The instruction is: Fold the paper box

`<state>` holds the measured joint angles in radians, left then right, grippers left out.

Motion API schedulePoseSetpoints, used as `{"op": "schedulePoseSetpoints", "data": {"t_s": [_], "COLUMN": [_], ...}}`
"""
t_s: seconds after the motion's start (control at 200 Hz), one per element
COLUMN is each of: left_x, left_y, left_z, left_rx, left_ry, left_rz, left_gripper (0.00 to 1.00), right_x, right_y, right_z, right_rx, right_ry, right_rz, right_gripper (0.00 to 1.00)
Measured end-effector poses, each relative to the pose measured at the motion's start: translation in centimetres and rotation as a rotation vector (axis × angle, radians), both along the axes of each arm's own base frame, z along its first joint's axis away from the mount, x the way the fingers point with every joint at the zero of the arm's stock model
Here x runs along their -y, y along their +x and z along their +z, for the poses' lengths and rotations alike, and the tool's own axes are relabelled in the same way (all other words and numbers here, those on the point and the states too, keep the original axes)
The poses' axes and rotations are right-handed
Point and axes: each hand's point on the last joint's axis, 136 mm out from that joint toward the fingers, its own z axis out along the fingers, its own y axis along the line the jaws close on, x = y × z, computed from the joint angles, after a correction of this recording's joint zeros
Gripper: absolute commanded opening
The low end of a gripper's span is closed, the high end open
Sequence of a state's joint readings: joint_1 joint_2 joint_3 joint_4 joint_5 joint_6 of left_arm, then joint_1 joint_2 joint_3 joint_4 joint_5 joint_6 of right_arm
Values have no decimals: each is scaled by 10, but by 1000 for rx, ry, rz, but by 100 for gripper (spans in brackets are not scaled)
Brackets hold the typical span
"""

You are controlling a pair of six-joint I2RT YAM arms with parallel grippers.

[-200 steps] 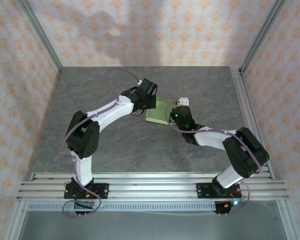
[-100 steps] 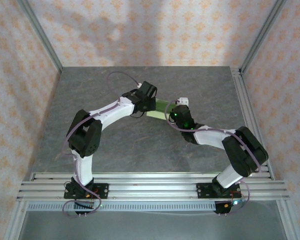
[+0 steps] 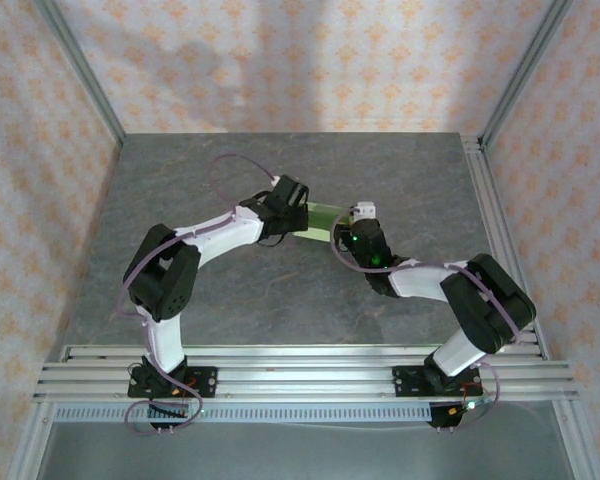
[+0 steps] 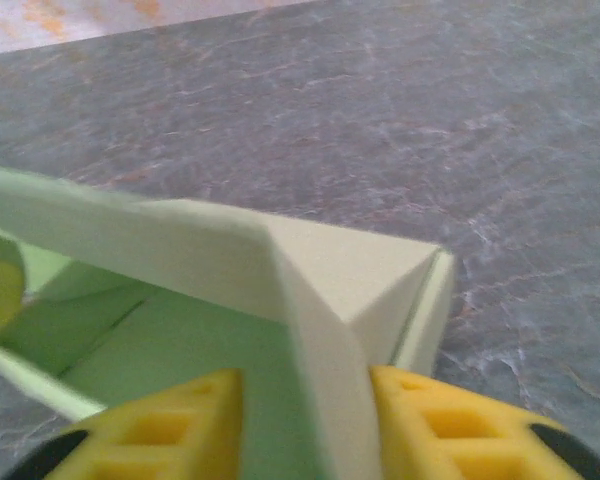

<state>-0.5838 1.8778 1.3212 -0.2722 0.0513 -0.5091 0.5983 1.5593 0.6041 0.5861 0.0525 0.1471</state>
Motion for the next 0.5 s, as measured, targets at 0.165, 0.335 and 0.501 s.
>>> {"op": "schedulePoseSetpoints", "data": {"t_s": [0.165,0.335,0.501], "left_x": [5,7,7], "left_y": [-9,-10,-10], "left_z": [-7,-7,-7], "left_rx": [-6,0,5], "left_ry": [32,42,52], "left_rz": [-47,-63,-68], "left_gripper": [0,0,8], "right_x": [-2,4,16], "right_y": [-10,-21,-24], "right_z": [26,64,94], "right_rx": [70,152,184], "right_ry": [41,86,133], "right_rz": [45,54,9], "right_gripper": [88,91,90]}}
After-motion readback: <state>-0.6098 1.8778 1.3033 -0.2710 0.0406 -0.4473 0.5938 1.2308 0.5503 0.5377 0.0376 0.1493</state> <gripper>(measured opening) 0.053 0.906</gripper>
